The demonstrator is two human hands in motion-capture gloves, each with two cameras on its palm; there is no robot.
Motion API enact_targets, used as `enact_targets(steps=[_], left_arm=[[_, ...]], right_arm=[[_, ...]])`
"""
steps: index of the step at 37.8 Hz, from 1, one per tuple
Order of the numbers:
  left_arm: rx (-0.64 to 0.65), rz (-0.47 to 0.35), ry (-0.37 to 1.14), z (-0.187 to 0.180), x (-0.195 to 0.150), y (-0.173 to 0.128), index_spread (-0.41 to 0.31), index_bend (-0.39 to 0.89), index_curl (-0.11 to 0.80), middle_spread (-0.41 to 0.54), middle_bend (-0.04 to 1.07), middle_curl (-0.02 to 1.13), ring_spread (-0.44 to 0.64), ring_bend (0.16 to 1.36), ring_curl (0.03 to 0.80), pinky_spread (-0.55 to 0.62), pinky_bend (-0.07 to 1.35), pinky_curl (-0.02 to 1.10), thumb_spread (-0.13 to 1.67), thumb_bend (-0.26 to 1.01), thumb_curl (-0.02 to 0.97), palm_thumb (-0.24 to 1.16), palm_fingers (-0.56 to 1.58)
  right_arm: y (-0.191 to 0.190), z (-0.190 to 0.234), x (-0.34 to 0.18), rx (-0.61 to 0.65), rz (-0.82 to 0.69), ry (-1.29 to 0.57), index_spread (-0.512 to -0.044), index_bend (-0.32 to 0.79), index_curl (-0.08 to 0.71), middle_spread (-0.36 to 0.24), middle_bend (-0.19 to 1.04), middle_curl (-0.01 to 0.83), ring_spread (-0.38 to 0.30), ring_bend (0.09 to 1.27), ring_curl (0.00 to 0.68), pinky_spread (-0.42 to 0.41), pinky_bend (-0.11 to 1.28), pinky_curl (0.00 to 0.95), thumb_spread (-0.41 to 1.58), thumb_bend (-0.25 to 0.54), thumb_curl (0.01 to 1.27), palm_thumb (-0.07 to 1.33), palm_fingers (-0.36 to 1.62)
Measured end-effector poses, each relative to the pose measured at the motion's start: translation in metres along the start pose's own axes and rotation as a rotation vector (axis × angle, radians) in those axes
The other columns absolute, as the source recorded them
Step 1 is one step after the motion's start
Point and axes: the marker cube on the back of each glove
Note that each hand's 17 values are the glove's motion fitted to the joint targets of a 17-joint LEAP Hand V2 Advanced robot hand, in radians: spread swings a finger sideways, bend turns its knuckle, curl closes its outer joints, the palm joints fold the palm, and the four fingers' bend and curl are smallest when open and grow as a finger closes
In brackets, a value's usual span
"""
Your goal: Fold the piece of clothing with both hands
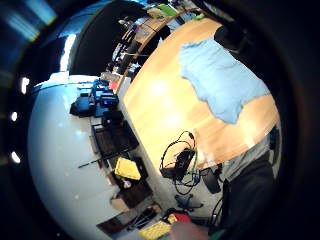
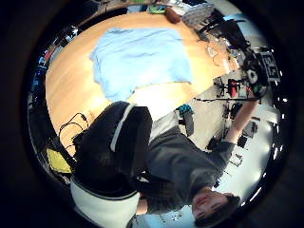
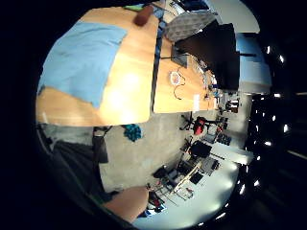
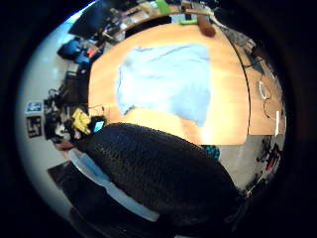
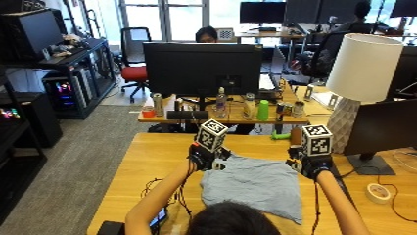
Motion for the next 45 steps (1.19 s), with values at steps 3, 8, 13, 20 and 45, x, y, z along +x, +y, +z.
enact_targets(steps=[3,8,13,20,45], left_arm=[[-0.010,-0.001,-0.004,-0.001,0.000,0.001,-0.056,0.19,0.089,0.058,0.11,0.05,0.04,0.51,0.145,0.09,0.41,0.13,0.56,0.07,0.043,0.14,0.45],[0.000,0.004,0.011,-0.003,-0.004,-0.001,-0.079,0.19,0.153,0.083,0.12,0.08,0.07,0.54,0.208,0.11,0.44,0.20,0.79,0.06,0.074,0.15,0.40],[0.015,0.010,0.037,-0.002,-0.011,-0.002,-0.089,0.20,0.202,0.095,0.12,0.10,0.08,0.56,0.235,0.13,0.44,0.22,0.92,0.03,0.102,0.15,0.38],[-0.021,-0.020,0.049,0.012,-0.019,-0.004,-0.096,0.19,0.254,0.105,0.13,0.12,0.08,0.58,0.255,0.15,0.45,0.26,1.00,-0.01,0.136,0.15,0.34],[-0.187,-0.027,0.060,0.094,-0.006,-0.028,-0.030,0.13,0.240,0.171,0.17,0.19,0.15,0.70,0.310,0.19,0.57,0.33,1.01,-0.02,0.211,0.08,0.16]], right_arm=[[0.001,0.000,0.001,0.012,-0.004,-0.008,-0.231,0.21,0.098,-0.051,0.24,0.089,0.042,0.30,0.087,0.141,0.29,0.092,0.50,-0.016,0.02,-0.01,0.40],[0.002,0.000,0.002,0.001,0.000,-0.009,-0.301,0.18,0.160,-0.067,0.24,0.140,0.057,0.30,0.134,0.184,0.29,0.147,0.72,-0.025,0.04,-0.02,0.38],[-0.005,0.005,0.005,0.014,0.031,0.038,-0.335,0.17,0.195,-0.075,0.23,0.176,0.065,0.31,0.158,0.205,0.28,0.180,0.85,-0.029,0.06,-0.02,0.37],[-0.005,0.004,0.002,0.014,0.051,0.078,-0.347,0.15,0.218,-0.072,0.20,0.216,0.059,0.34,0.193,0.211,0.31,0.220,0.96,-0.023,0.09,-0.01,0.42],[-0.009,0.063,-0.009,-0.088,-0.009,0.125,-0.347,0.10,0.189,-0.047,0.22,0.323,-0.002,0.47,0.296,0.143,0.44,0.327,1.10,-0.013,0.17,0.08,0.49]])
